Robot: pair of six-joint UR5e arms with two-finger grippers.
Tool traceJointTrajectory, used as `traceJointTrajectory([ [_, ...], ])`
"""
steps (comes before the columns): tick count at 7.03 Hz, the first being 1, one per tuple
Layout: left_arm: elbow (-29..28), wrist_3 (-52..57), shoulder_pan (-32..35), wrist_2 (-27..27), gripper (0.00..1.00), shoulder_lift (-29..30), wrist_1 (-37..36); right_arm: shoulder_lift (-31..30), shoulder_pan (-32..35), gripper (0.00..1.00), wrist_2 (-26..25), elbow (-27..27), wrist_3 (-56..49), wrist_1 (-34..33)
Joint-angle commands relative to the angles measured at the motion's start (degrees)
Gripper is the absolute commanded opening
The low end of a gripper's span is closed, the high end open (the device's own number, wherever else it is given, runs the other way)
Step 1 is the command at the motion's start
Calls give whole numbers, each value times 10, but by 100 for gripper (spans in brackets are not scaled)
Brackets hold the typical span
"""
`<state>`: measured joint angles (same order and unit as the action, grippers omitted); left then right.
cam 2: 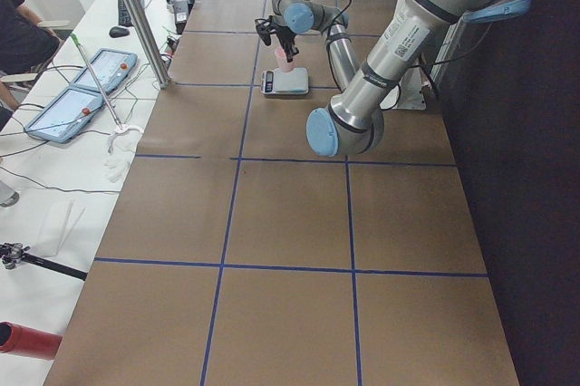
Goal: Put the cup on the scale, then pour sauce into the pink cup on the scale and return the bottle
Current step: 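Lift the pink cup with the left gripper and lower it onto the scale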
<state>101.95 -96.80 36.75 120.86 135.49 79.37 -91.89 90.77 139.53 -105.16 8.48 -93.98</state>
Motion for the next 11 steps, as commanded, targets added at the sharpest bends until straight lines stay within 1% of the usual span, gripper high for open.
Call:
traceJointTrajectory([
  [1,-98,-61,-30,-20,0,41,68,-2,-2,100,0,0,4,11],
  [2,-115,-61,-43,-43,0,46,71,-4,-2,100,2,0,4,13],
  [8,-116,-60,-48,-42,0,32,78,-2,-2,100,0,2,4,13],
  [9,-116,-59,-48,-41,33,31,78,-2,-2,100,0,3,4,13],
  [10,-109,-53,-48,-41,99,31,77,1,-2,100,0,3,3,11],
  [11,-97,-53,-48,-41,100,30,75,3,-2,100,2,2,3,11],
])
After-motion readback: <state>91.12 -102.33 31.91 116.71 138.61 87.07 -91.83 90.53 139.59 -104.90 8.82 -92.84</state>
